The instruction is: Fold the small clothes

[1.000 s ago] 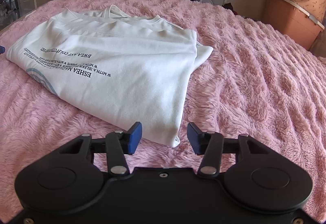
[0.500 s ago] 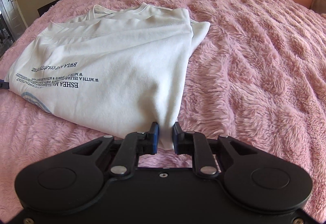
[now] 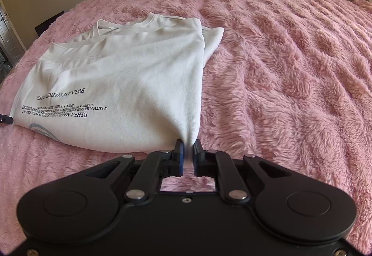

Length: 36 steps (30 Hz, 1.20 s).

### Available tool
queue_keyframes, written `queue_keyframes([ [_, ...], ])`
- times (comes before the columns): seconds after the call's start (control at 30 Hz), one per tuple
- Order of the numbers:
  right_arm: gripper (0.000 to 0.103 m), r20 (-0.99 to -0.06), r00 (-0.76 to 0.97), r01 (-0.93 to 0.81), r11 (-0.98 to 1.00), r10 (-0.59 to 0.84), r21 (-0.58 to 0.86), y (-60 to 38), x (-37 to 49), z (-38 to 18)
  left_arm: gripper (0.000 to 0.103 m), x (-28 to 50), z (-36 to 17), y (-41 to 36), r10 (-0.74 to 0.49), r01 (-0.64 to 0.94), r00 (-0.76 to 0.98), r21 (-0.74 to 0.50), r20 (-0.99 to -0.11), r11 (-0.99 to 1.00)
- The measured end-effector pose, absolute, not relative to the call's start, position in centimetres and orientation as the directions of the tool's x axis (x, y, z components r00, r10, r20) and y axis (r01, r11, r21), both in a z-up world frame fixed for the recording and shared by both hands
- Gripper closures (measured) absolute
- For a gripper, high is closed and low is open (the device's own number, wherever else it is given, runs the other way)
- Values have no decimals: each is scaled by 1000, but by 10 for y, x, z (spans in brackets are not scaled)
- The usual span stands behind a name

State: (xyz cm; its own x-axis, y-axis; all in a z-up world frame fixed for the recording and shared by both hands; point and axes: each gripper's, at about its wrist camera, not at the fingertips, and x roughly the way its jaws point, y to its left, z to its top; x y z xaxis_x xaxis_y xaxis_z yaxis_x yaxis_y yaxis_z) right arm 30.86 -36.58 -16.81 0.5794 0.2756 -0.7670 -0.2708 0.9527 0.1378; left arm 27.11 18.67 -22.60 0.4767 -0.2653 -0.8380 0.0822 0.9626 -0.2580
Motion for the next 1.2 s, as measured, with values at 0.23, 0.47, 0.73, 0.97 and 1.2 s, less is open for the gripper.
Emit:
queue_keyframes([
  [0.23, 95, -783, 560, -266, 954, 269, 137, -362, 314, -185, 89, 269, -214, 183, -258, 109, 491, -235, -832, 966],
  [0.47, 82, -745, 619, -366, 931, 248, 6, -343, 314, -136, 73, 262, -154, 175, -242, 150, 632, -190, -736, 970],
  [0.73, 75, -700, 646, -473, 880, 306, -52, -277, 372, -86, 71, 312, -160, 153, -338, 190, 637, -284, -692, 940],
  [0.97, 74, -657, 569, -731, 669, 493, -131, -199, 450, -98, 70, 331, -185, 150, -361, 149, 629, -350, -688, 925],
  [1.2, 74, -741, 478, -810, 563, 473, -163, -160, 493, -131, 66, 335, -210, 161, -388, 134, 605, -391, -696, 910],
])
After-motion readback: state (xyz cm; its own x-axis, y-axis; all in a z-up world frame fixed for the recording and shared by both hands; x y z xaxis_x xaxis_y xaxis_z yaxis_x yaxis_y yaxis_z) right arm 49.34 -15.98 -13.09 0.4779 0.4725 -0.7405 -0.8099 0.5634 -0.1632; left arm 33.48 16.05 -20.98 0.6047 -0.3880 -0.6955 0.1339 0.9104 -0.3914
